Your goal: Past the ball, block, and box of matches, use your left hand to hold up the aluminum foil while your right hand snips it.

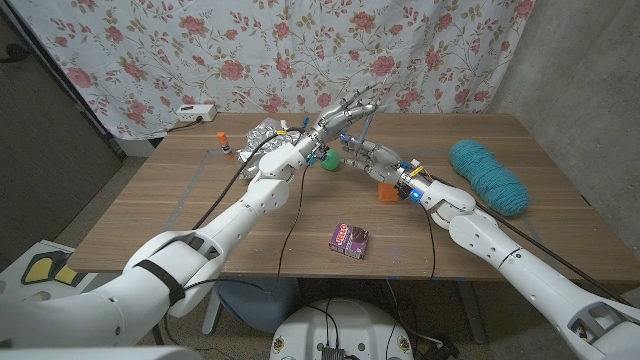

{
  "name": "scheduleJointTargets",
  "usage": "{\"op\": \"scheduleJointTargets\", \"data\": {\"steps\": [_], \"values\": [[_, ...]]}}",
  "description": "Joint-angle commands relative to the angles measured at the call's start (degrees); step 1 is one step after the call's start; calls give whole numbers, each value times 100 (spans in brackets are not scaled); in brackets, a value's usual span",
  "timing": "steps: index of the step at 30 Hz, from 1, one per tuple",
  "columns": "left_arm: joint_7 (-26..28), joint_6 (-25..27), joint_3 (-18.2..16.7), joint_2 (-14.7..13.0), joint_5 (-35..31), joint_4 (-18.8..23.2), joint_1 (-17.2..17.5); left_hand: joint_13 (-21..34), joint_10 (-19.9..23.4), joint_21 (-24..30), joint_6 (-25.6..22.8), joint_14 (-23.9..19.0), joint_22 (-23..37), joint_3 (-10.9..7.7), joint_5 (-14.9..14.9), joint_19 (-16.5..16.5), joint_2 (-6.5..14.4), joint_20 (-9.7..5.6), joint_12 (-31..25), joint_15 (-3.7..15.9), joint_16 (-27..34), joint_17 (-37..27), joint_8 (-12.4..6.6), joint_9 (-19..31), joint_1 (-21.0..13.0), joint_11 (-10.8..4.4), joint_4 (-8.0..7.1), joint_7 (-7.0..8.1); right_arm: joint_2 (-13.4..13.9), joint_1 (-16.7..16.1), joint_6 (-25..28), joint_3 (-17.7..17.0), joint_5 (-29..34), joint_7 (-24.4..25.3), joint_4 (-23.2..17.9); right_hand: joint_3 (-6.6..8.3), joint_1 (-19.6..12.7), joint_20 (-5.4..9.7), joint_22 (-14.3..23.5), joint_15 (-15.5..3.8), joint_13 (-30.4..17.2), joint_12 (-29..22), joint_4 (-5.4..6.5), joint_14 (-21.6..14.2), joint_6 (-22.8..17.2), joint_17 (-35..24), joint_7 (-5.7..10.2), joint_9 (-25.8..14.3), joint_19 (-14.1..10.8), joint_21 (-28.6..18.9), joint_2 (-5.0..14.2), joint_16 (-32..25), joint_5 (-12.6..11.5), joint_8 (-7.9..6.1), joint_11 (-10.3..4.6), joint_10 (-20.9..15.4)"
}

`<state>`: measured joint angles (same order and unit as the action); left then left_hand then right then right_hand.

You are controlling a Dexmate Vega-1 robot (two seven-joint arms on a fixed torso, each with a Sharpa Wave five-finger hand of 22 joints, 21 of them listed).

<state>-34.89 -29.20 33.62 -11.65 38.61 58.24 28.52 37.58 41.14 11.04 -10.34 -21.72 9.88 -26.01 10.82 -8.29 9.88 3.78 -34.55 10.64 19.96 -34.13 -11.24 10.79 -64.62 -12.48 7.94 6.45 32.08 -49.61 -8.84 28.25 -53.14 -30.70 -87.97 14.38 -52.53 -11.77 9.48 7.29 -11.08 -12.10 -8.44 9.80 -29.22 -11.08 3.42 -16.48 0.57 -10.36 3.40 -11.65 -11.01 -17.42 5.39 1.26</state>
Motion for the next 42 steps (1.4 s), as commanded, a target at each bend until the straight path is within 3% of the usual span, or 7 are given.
{"op": "scheduleJointTargets", "data": {"steps": [1,12,16,26,33,36,42], "values": [[67,30,13,-52,-30,139,62,26,59,21,-52,-165,10,-102,22,-23,60,-16,-21,179,35,-15,-22,17,-32,-44,-40,-20,-12,21,-2,33,-48,-184,24,-20,30,-35,14,37,-6,-29,15,200,-14,-8,-51,3,-10,-20,-50,-19,21,36,36,-8],[183,51,9,-138,-83,344,133,25,62,23,-69,-167,10,-104,23,-29,57,-12,-15,171,28,-25,-18,18,-31,-44,-42,-12,52,-45,134,36,-14,86,-215,24,-5,-14,16,31,-8,-24,7,160,-120,-8,137,-46,0,-23,38,-33,-21,-1,60,-60],[209,46,8,-168,-95,420,166,25,63,23,-71,-174,10,-100,22,-30,57,-12,-13,177,34,-35,-16,18,-33,-44,-40,-10,54,-60,132,48,-9,102,-283,83,-91,26,15,180,-7,-44,-25,88,-204,-1,150,-134,-118,-62,113,-47,-73,-67,210,-166],[795,43,7,-368,-435,1032,459,21,72,30,-134,-203,10,-94,19,-54,50,-14,-7,177,46,-52,-31,19,-36,-45,-35,8,44,-117,205,40,-33,332,-379,107,-114,24,9,114,-7,-37,-21,-11,-101,5,141,-224,-231,-78,159,-68,-117,-56,153,-206],[713,79,-24,-337,-248,1022,521,14,81,30,-141,-230,10,-85,17,-57,50,-18,-1,187,68,-75,-26,19,-47,-45,-27,2,26,-112,263,43,-68,404,-358,-4,73,244,4,10,-13,-67,61,-207,-284,12,327,-413,-486,-97,110,-91,-28,-182,-151,-420],[758,58,-20,-341,-282,1027,540,14,87,31,-145,-235,11,-79,16,-61,48,-18,-1,187,75,-85,-25,19,-48,-45,-25,-5,22,-94,243,48,-65,355,-333,-36,116,116,4,106,-15,-63,71,-247,-367,13,242,-466,-537,-91,92,-89,6,-229,-62,-457],[697,78,-5,-286,-196,967,554,12,95,31,-159,-241,11,-81,17,-65,49,-24,1,178,73,-89,-24,20,-50,-44,-25,3,-34,-56,284,51,-164,285,-261,-92,199,103,4,106,-17,-43,93,-235,-320,10,195,-523,-529,-63,49,-68,40,-223,-42,-457]]}}
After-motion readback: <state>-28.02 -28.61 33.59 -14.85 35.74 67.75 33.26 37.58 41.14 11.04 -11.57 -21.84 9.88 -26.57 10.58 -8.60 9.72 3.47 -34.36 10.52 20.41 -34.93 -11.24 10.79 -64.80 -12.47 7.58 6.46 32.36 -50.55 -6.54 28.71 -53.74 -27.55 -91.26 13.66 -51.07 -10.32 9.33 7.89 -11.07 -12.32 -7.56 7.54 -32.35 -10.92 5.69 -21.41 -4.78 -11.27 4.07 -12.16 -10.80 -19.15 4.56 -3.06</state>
